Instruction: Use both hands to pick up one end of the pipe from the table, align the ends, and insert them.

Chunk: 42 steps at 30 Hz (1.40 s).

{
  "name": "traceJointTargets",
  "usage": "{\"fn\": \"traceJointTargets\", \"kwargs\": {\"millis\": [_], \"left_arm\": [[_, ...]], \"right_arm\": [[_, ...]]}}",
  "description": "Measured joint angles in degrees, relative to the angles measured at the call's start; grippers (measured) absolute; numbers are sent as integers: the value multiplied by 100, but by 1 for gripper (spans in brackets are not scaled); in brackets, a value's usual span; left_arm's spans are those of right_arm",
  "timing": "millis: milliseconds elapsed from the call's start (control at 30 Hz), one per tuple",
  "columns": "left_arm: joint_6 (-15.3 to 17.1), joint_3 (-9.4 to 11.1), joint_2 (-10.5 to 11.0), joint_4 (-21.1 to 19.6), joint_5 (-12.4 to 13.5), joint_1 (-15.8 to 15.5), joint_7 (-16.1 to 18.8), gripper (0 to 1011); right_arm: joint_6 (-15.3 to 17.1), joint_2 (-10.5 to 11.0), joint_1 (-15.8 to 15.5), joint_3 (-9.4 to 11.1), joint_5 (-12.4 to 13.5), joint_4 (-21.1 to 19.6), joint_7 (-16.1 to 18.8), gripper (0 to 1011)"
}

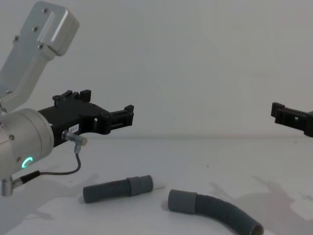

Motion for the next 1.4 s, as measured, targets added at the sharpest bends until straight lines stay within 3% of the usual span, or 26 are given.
{"fn": "traceJointTargets", "kwargs": {"millis": [1200,1400], "left_arm": [[0,-1,-2,0,0,0,-4,1001],[-27,15,-16,71,-16,-73,-143,1001]], "right_arm": [[0,-3,7,1,0,11,2,1000],[-27,20,115,10,29,117,158,1000]]}}
